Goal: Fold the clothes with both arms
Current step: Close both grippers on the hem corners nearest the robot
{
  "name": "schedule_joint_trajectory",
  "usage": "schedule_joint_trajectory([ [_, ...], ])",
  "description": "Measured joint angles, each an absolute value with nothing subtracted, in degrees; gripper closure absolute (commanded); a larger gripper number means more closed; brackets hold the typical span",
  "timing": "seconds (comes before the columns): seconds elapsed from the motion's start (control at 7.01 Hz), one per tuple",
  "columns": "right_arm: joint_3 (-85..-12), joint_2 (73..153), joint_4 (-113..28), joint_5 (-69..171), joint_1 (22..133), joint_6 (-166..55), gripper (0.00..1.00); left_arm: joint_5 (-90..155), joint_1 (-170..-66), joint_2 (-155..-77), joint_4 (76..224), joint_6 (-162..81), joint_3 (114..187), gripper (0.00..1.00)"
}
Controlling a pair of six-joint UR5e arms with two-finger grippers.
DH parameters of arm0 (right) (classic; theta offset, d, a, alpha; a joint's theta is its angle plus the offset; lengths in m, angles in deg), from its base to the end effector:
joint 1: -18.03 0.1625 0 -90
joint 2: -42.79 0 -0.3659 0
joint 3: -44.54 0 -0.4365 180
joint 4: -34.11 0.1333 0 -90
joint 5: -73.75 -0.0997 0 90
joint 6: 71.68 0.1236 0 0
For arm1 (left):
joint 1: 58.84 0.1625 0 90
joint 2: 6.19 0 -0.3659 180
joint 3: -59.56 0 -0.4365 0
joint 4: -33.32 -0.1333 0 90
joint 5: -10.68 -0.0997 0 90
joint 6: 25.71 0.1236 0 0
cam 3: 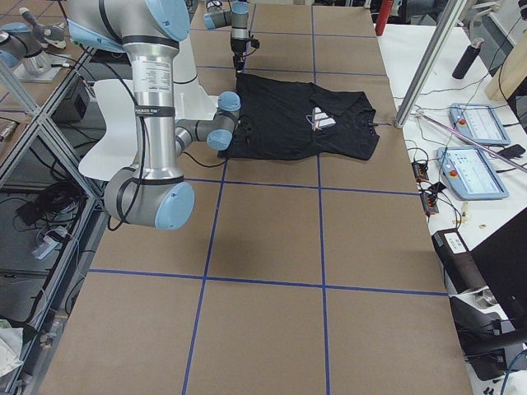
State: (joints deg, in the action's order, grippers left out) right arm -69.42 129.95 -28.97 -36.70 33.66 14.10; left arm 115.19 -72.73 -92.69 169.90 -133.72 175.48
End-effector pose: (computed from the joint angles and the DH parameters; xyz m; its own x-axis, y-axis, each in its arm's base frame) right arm -0.5151 -0.2377 0.3193 0.5669 0.0870 0.8192 0.0607 0.9873 -0.1469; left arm 0.4886 -0.2262 0.3110 0.3292 -0.3897 -0.8601 0.1126 0.9205 -0.3740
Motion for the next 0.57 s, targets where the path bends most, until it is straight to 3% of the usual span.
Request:
schedule_joint_trajectory([
  [0.14, -69.27, 130.22, -28.99, -36.62, 33.45, 14.12, 0.01, 115.18, -72.73, -92.76, 169.90, -133.72, 175.48, 1.00],
  [0.57, -69.11, 130.43, -29.00, -35.68, 32.55, 14.18, 0.27, 115.18, -72.73, -92.83, 169.90, -133.74, 175.48, 1.00],
])
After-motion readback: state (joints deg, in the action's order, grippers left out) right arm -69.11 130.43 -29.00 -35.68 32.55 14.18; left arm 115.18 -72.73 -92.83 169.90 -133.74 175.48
